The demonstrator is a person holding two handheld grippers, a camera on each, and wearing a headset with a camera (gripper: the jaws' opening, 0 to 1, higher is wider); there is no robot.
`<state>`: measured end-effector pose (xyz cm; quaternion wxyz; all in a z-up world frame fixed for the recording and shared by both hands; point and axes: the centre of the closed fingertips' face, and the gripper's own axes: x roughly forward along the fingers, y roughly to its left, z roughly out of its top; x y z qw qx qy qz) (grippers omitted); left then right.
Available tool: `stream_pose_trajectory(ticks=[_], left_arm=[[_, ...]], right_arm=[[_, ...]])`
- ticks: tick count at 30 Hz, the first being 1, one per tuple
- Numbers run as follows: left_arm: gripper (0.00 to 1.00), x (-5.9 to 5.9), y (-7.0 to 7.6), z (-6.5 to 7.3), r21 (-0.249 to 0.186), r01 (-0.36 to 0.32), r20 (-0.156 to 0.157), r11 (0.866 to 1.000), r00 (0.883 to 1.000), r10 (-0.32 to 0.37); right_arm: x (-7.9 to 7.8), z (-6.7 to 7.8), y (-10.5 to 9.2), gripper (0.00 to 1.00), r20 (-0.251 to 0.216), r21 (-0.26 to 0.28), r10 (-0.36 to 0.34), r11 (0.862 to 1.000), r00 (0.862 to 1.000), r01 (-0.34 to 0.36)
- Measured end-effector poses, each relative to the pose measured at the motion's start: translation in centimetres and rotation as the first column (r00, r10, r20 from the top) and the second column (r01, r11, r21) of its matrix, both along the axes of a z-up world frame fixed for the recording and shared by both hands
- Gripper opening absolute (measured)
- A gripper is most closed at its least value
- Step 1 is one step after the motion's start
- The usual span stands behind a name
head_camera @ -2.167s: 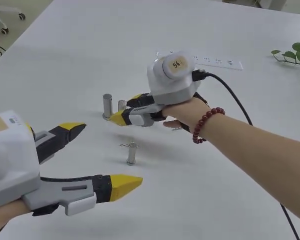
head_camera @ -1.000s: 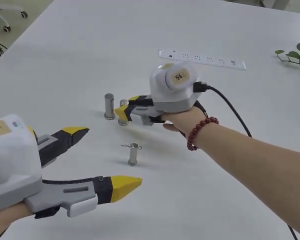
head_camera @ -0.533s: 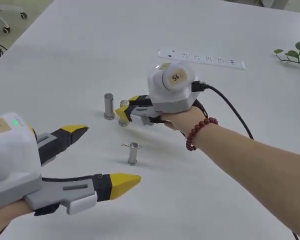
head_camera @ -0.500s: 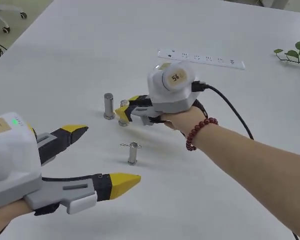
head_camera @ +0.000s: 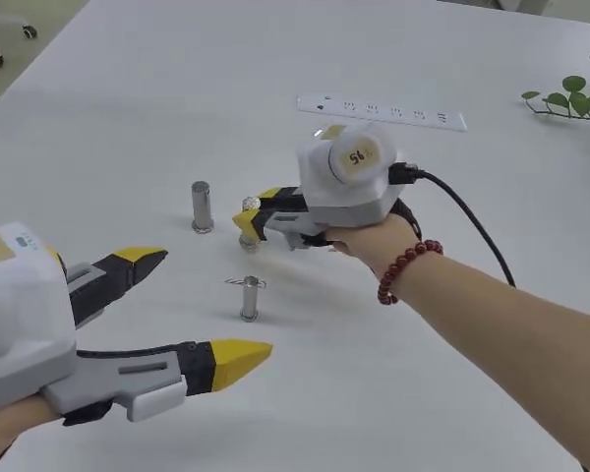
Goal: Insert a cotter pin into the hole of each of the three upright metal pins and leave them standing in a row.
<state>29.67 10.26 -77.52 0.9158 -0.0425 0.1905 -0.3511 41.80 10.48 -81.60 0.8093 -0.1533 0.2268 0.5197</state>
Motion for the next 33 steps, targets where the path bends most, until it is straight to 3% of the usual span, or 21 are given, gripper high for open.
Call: stream_pose_trajectory(ticks=[15, 33], left_arm=[[0.88, -0.1, -0.4, 0.2, -0.001, -0.006, -0.002, 1.000, 1.000, 0.006], [0.87, -0.7, -1.0, 0.7, 0.005, -0.007, 0.012, 1.000, 1.000, 0.007]], right_arm=[[-1.4, 0.4, -3.5, 0.13, -0.001, -0.002, -0.033, 0.999, 0.999, 0.033], [-5.0, 0.3, -6.3, 0.13, -0.011, -0.018, -0.024, 1.000, 1.000, 0.024]])
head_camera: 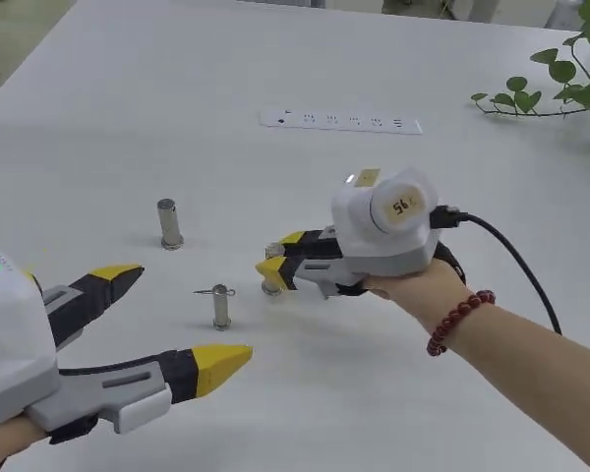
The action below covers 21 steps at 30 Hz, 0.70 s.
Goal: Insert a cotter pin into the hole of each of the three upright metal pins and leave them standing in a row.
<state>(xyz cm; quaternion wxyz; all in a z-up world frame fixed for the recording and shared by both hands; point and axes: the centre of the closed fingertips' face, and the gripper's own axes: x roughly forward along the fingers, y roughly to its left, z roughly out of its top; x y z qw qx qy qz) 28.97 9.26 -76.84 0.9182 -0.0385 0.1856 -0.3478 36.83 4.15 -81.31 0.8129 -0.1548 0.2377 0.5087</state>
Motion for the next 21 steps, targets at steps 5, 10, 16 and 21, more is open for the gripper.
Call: stream_pose_trajectory(ticks=[5, 10, 16, 21], left_arm=[[0.87, -0.4, -0.3, 0.0, 0.003, 0.011, 0.001, 1.000, 1.000, -0.011], [0.86, -0.6, -0.6, 0.3, 0.004, 0.020, 0.008, 1.000, 1.000, -0.020], [0.86, -0.8, -0.7, 0.5, 0.006, 0.027, 0.014, 1.000, 1.000, -0.027], [0.86, -1.1, -0.7, 0.6, 0.009, 0.027, 0.018, 1.000, 0.999, -0.027]], right_arm=[[-1.1, 0.1, -0.5, 0.13, 0.004, -0.005, 0.011, 1.000, 1.000, -0.011], [-2.1, 0.2, -0.8, 0.13, 0.005, -0.009, 0.024, 1.000, 1.000, -0.024], [-3.2, 0.2, -1.1, 0.13, -0.003, -0.008, 0.021, 1.000, 1.000, -0.021], [-4.1, 0.2, -1.1, 0.13, -0.006, -0.002, 0.009, 1.000, 1.000, -0.009]])
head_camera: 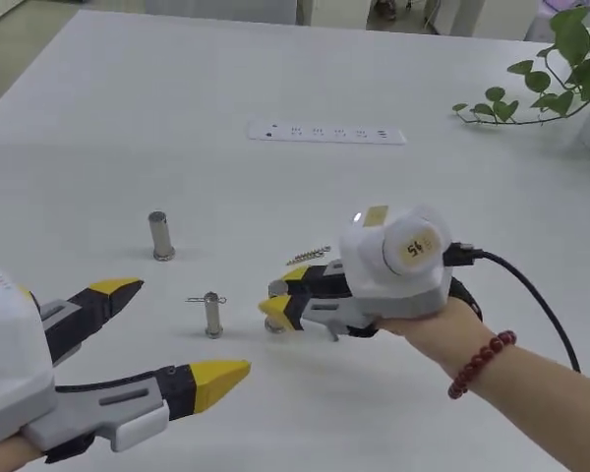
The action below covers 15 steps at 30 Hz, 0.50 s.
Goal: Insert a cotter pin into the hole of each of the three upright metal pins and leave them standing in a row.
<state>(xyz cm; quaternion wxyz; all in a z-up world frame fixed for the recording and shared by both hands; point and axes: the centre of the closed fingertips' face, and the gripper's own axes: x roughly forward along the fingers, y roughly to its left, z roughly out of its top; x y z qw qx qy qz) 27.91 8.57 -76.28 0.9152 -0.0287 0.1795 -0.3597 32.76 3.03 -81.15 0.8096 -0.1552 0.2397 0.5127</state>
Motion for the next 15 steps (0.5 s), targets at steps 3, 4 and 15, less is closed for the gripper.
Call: stream_pose_trajectory(ticks=[3, 4, 15], left_arm=[[0.86, -0.1, 0.0, 0.1, 0.001, 0.000, 0.002, 1.000, 1.000, 0.000], [0.86, -0.2, -0.1, 0.2, 0.002, 0.002, 0.003, 1.000, 1.000, -0.002], [0.85, -0.6, -0.4, 0.5, 0.004, 0.015, 0.010, 1.000, 1.000, -0.015]], right_arm=[[-0.5, -0.1, 0.1, 0.13, -0.001, -0.002, -0.002, 1.000, 1.000, 0.002], [-0.7, -0.1, 0.1, 0.13, -0.001, -0.001, -0.002, 1.000, 1.000, 0.002], [-2.3, -0.8, -0.1, 0.13, -0.006, -0.008, -0.003, 1.000, 1.000, 0.002]])
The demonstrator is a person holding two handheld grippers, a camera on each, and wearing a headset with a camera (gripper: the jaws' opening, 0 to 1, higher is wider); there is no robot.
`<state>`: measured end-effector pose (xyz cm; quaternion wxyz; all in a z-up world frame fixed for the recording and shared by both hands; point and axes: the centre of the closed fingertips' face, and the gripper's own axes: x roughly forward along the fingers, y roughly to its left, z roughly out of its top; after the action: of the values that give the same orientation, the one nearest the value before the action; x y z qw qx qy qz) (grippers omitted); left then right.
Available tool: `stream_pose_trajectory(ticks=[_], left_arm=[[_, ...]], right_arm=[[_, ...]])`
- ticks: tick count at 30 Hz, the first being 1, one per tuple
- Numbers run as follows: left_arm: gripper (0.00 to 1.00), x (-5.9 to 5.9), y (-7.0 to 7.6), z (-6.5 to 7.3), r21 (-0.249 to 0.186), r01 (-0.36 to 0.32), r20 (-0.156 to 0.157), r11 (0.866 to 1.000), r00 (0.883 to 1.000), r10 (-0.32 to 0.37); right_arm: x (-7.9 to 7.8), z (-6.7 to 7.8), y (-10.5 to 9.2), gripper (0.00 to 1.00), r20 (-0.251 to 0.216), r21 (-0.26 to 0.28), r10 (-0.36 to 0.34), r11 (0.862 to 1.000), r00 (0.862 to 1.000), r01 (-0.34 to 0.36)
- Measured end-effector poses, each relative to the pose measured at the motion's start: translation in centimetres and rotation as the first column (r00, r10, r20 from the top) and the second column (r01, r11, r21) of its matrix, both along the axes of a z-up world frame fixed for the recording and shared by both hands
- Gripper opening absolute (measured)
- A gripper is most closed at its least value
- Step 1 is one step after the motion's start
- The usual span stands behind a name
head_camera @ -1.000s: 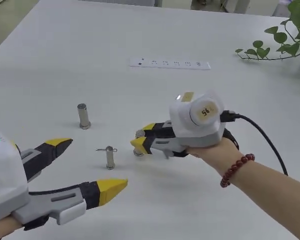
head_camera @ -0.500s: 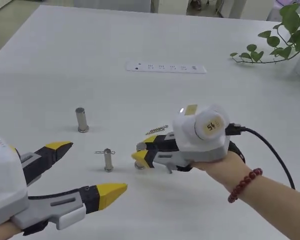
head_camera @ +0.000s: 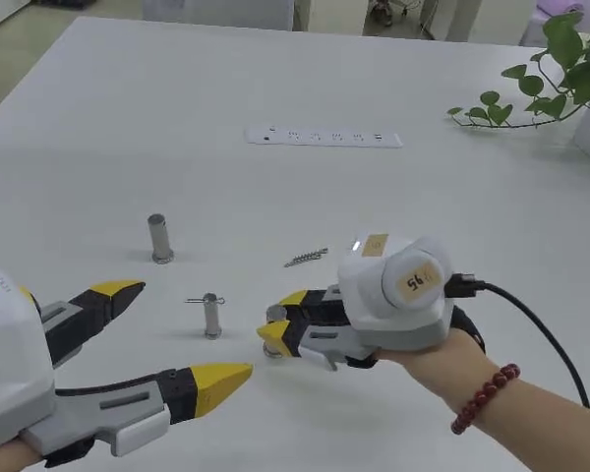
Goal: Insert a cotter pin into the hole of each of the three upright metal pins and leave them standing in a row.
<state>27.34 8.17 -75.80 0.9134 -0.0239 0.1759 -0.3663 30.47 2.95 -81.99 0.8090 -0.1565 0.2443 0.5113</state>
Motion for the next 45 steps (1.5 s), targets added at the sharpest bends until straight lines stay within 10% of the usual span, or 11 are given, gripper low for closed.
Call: stream_pose_trajectory(ticks=[45], left_arm=[[0.85, 0.3, 0.1, 0.4, 0.004, -0.008, 0.005, 1.000, 1.000, 0.008]], right_arm=[[-0.7, 0.2, -0.3, 0.22, -0.018, 0.095, -0.070, 0.993, 0.997, 0.071]])
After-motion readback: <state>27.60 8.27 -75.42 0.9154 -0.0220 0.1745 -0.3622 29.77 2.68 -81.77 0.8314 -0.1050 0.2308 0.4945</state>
